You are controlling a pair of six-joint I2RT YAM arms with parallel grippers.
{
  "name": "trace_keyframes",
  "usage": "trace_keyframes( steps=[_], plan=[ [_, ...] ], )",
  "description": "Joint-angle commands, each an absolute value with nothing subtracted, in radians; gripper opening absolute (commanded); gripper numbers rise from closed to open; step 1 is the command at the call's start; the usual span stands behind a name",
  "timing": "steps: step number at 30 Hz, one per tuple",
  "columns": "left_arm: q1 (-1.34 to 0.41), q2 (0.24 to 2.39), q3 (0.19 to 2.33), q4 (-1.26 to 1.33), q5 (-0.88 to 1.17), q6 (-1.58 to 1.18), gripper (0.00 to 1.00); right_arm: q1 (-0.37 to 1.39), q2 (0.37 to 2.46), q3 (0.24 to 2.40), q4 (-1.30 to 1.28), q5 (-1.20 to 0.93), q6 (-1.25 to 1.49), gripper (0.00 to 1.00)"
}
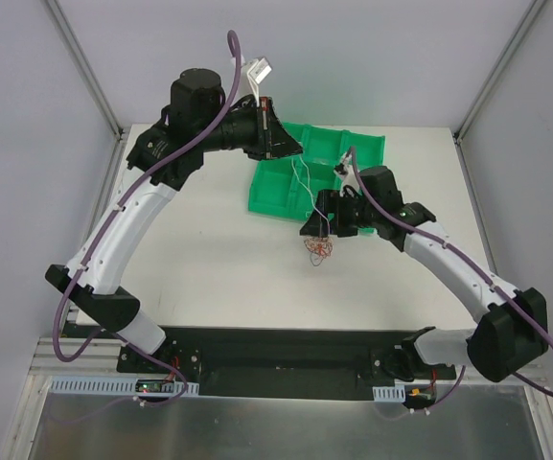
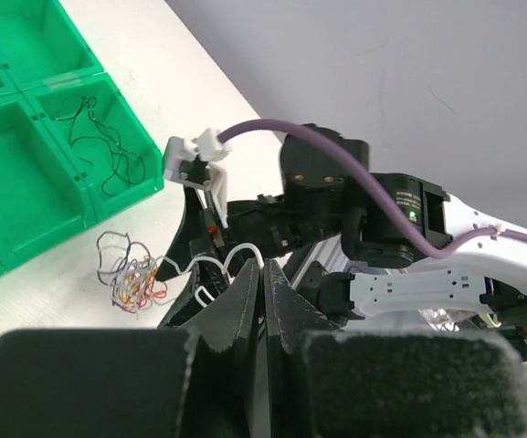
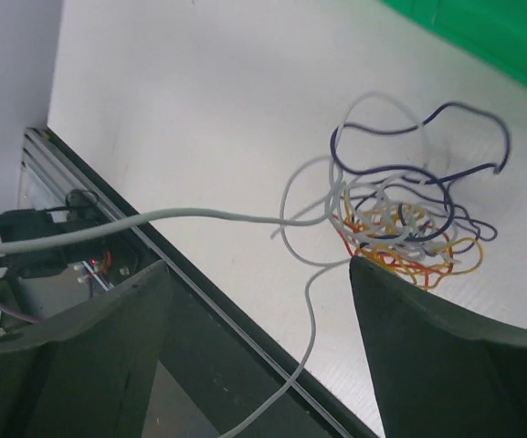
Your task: Untangle the cables
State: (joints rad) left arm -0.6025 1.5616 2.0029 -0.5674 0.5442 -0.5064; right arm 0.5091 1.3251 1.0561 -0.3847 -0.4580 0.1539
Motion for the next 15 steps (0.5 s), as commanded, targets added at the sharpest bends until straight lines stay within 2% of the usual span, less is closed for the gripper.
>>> trace_keyframes(
  steps=[1, 4, 7, 12, 15],
  plan=[
    [-0.607, 1.563, 2.059, -0.546, 0.597, -0.52, 0.0, 0.52, 1.256, 1.048, -0.201, -0.467, 0.215, 0.84],
    [-0.607, 1.56, 2.063, -0.538, 0.635, -0.531, 0.0, 0.561, 1.285, 1.077, -0.161, -0.343, 0.204, 0.86],
    [-0.609, 1.552, 2.066, -0.538, 0.676, -0.534, 0.0, 0.603, 1.354, 1.11, -0.135, -0.226, 0.218, 0.82],
    [-0.609, 1.526, 2.111, -0.534, 0.722, -0.525, 0.0, 0.653, 1.511, 1.158, -0.103, -0.13, 0.294, 0.61],
    [-0.611, 1.513, 2.152, -0.535, 0.741, -0.511, 0.0, 0.669, 1.607, 1.163, -0.066, -0.15, 0.304, 0.5]
  ],
)
